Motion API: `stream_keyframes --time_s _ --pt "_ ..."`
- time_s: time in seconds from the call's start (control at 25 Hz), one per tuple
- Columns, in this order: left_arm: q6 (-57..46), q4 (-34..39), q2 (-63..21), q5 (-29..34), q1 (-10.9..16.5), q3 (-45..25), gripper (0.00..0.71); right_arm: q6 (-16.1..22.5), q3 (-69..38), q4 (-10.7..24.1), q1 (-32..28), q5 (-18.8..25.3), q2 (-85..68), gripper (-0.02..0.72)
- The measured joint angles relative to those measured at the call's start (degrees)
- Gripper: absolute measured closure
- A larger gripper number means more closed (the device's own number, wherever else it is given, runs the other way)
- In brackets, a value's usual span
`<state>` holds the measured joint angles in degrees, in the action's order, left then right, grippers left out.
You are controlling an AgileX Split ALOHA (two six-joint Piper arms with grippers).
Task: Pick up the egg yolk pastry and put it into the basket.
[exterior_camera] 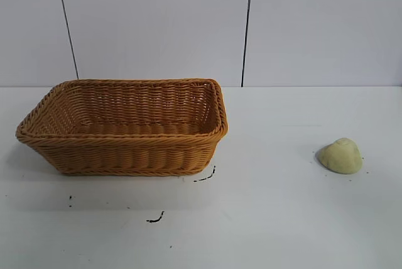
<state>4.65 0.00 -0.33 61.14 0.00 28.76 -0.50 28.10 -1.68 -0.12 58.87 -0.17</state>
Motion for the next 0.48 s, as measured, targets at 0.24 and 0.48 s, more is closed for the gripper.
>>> stream_keyframes --time_s 0.24,0.48 --pt "0.0 0.0 0.0 0.0 0.0 0.0 0.014 0.0 0.0 0.0 0.0 0.0 0.0 0.048" --pt "0.0 0.0 0.0 0.0 0.0 0.0 0.014 0.0 1.1 0.0 0.0 0.1 2.8 0.048"
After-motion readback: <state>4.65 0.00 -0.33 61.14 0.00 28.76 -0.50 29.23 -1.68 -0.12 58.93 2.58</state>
